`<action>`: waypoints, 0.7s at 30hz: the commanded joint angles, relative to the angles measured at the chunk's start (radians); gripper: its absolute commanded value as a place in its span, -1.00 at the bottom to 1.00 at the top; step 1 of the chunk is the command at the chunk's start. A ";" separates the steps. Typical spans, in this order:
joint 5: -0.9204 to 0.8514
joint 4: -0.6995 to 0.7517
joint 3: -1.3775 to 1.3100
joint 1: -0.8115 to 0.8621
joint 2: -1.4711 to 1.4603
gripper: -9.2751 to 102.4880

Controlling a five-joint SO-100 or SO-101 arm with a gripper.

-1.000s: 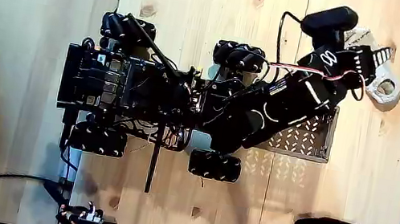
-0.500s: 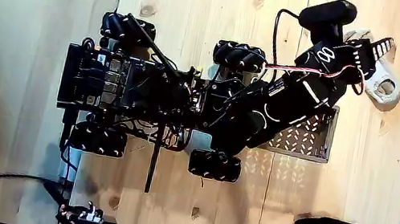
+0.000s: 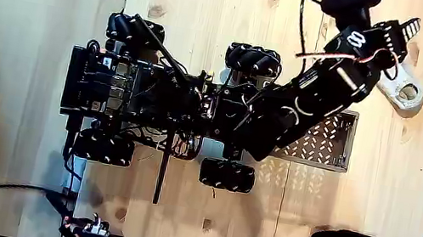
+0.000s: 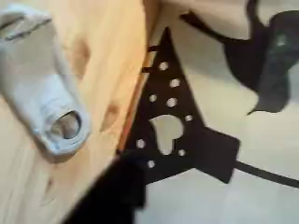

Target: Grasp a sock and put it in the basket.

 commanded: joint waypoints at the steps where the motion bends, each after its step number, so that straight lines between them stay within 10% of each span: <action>1: -0.002 0.222 -0.058 -0.015 -0.043 -0.39; 21: 0.006 0.169 -0.121 0.026 -0.265 -0.26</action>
